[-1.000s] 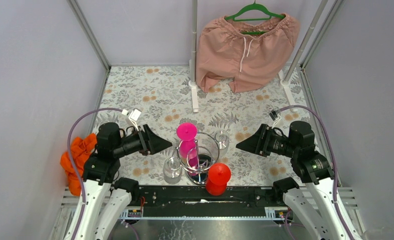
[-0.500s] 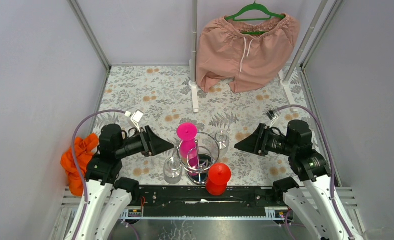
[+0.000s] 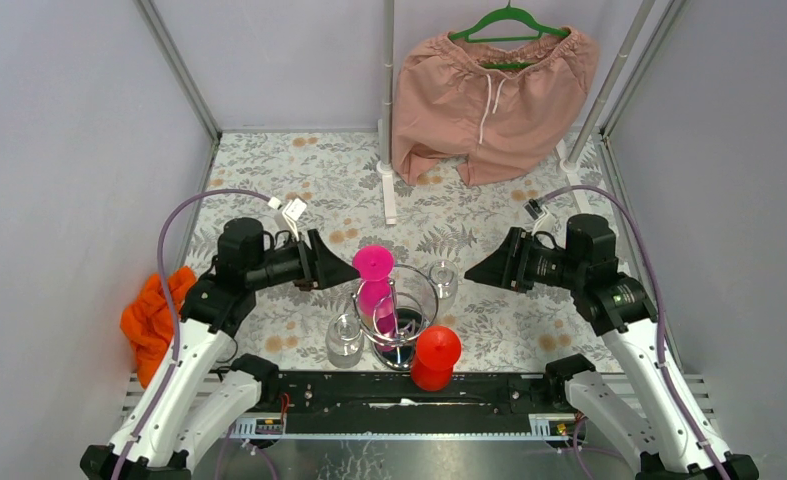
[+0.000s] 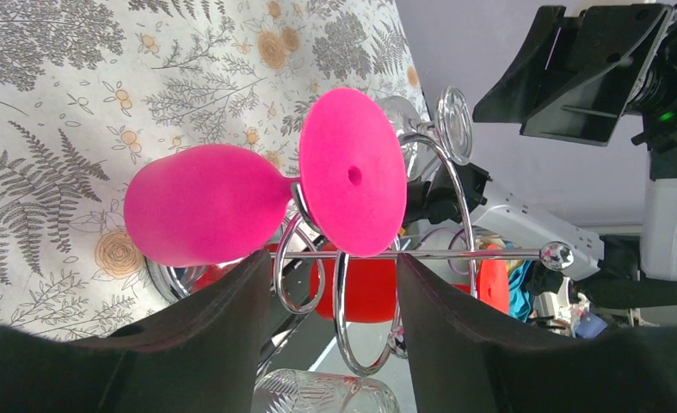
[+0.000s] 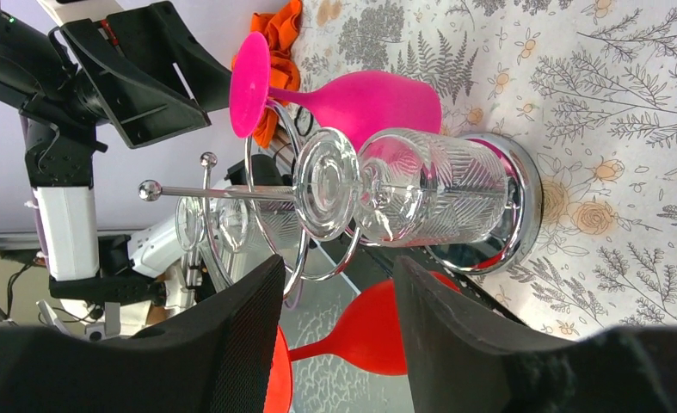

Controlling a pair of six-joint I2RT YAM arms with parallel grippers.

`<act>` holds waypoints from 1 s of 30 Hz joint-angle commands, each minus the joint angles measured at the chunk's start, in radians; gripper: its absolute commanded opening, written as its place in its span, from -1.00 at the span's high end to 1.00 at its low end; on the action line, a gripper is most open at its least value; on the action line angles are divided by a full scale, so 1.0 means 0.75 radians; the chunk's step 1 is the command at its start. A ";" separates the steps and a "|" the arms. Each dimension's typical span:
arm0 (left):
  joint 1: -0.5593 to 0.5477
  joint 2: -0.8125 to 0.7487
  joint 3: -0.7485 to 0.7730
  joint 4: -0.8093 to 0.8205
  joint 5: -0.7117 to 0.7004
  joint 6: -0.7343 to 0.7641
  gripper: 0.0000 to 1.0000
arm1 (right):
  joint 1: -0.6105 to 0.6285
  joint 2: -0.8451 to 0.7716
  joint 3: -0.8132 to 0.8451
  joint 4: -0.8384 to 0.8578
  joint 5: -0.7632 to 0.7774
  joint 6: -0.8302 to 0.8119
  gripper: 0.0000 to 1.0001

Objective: Take the wine glass off the wine glass rack

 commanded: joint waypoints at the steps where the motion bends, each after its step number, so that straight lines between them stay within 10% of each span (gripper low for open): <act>1: -0.065 -0.006 0.013 0.057 -0.058 0.031 -0.24 | 0.025 0.013 0.035 -0.030 -0.028 -0.057 -0.14; 17: -0.181 -0.022 0.215 -0.232 -0.545 0.093 -0.63 | 0.152 0.168 0.347 -0.170 0.314 -0.230 -0.14; 30: -0.181 0.183 0.653 -0.554 -1.403 0.048 -0.65 | 0.486 0.529 0.733 -0.258 0.880 -0.393 -0.11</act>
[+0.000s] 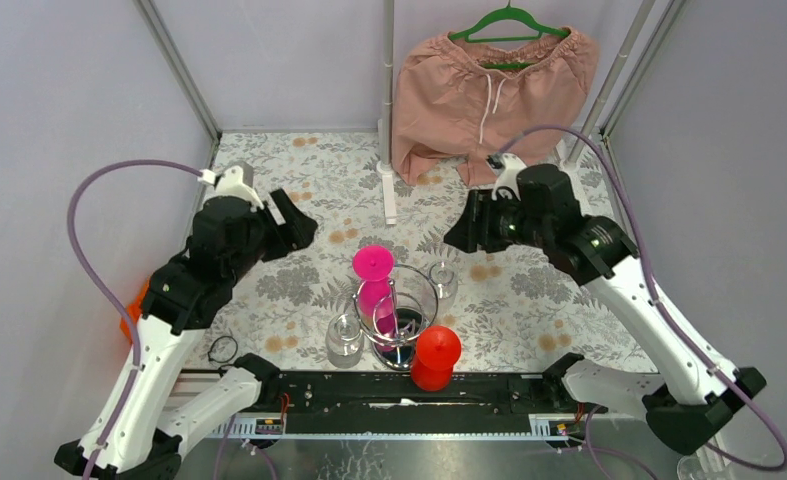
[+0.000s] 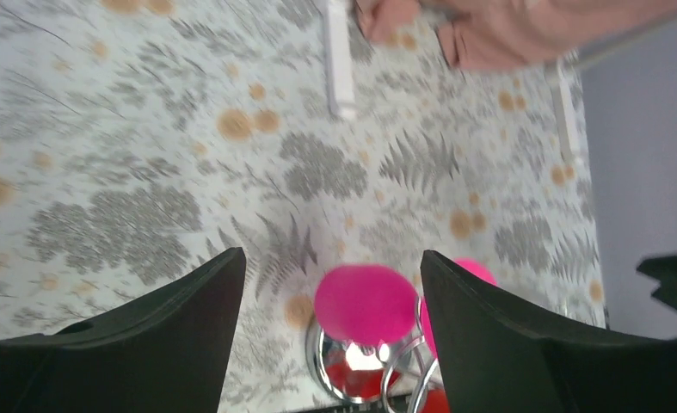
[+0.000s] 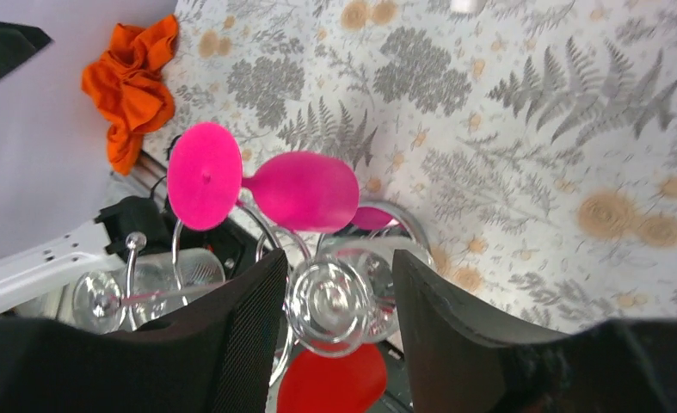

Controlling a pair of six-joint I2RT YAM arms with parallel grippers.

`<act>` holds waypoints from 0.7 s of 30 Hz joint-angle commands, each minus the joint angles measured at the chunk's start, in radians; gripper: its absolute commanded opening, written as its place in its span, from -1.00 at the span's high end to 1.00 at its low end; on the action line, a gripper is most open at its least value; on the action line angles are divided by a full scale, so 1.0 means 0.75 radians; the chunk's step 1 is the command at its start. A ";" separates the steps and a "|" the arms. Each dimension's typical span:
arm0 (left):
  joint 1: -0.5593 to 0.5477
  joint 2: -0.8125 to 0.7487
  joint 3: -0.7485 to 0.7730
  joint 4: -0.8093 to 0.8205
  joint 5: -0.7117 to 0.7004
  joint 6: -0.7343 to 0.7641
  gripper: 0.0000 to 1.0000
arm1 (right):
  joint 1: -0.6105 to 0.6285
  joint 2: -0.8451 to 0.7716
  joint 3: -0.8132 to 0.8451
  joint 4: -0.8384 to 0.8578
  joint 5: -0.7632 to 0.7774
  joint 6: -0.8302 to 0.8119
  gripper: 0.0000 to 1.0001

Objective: Take the wine glass off the wine glass rack

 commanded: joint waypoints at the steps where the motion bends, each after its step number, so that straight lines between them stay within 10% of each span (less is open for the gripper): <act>1: -0.007 0.113 0.163 -0.074 -0.349 -0.004 -0.67 | 0.163 0.108 0.188 -0.021 0.294 -0.088 -0.11; 21: -0.005 0.234 0.423 -0.069 -0.478 0.036 -0.79 | 0.981 0.405 0.520 -0.210 1.013 -0.045 -0.12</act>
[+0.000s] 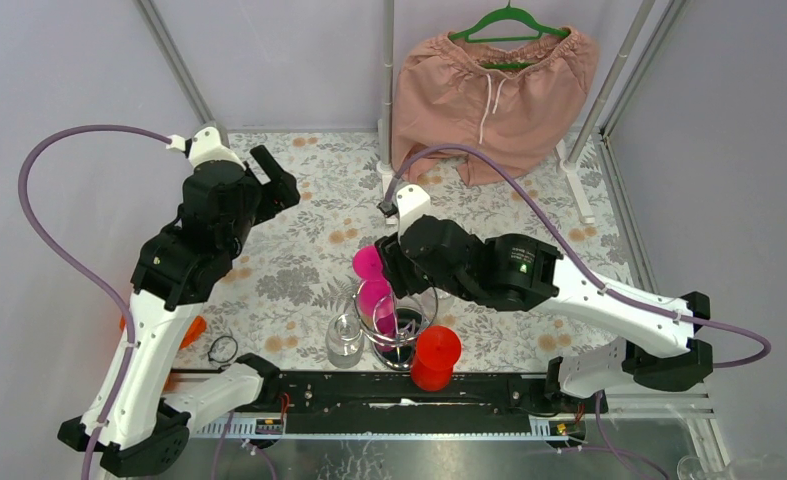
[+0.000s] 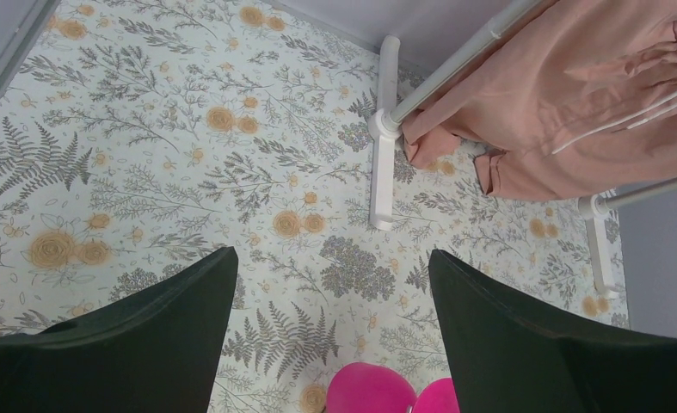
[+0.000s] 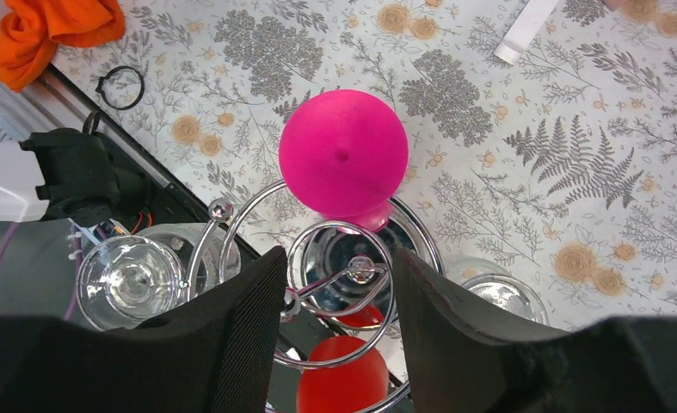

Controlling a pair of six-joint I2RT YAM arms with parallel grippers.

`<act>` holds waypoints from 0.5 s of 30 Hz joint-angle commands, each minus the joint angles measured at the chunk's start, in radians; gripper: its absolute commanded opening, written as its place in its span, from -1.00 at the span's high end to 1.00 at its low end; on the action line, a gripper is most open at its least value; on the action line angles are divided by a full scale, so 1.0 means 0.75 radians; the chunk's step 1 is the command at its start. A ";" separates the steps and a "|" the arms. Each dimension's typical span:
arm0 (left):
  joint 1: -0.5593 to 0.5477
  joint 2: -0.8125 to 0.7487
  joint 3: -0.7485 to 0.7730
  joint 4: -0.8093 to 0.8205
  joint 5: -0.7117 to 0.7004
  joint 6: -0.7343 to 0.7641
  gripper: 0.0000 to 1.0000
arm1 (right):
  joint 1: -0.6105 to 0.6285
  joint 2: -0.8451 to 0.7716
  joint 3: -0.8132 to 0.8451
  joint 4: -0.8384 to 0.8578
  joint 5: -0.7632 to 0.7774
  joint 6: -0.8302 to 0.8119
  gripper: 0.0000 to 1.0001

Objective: Take the wine glass off the wine glass rack

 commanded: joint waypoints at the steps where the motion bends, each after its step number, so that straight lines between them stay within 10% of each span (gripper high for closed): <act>1: -0.005 -0.014 -0.002 -0.008 -0.029 0.016 -0.79 | 0.043 -0.008 0.025 -0.041 0.138 0.045 -0.12; 15: -0.007 -0.037 -0.083 0.039 0.038 0.015 -0.79 | 0.094 0.075 -0.083 0.034 0.121 0.109 0.00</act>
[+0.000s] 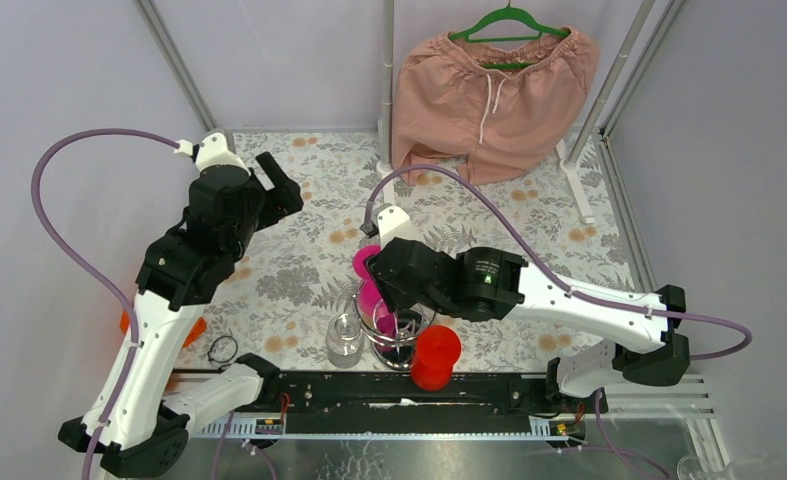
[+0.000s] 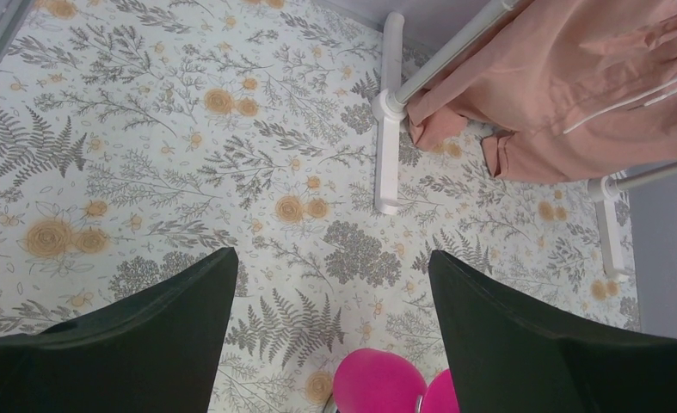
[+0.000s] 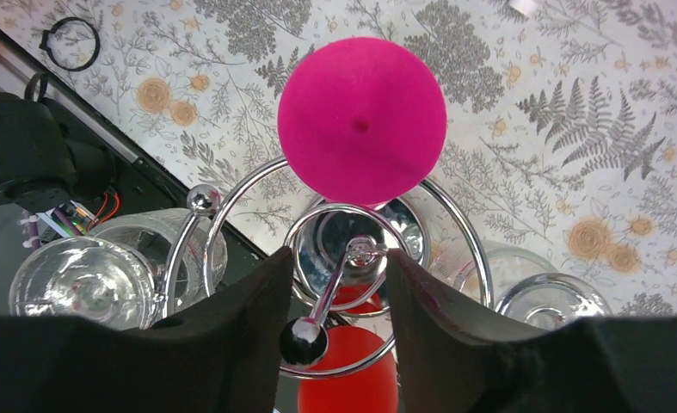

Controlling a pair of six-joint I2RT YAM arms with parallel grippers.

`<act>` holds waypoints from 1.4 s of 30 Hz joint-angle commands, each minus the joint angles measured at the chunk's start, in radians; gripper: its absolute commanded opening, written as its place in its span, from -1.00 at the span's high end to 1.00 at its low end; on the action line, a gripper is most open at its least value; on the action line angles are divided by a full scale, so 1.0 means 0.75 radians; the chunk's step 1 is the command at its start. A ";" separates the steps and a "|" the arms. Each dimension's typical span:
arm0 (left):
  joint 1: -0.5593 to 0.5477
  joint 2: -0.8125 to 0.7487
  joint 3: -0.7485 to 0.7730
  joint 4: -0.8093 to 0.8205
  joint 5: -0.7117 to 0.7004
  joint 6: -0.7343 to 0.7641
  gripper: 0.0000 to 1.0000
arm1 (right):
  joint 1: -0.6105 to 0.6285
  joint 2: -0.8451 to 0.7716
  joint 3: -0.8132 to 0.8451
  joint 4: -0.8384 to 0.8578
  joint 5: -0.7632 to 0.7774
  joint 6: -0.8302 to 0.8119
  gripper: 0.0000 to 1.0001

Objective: Take the wine glass off the wine glass rack

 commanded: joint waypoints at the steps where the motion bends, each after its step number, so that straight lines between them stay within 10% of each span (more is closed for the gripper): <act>1: -0.006 -0.019 -0.023 0.039 0.006 0.018 -0.78 | 0.011 -0.005 -0.011 0.045 0.041 0.042 0.08; 16: -0.005 -0.041 -0.073 0.071 0.024 0.020 -0.68 | 0.014 0.050 -0.006 0.105 0.087 0.048 0.99; 42: -0.005 0.073 -0.002 0.183 0.053 0.060 -0.63 | 0.020 0.079 0.178 0.180 0.698 -0.092 1.00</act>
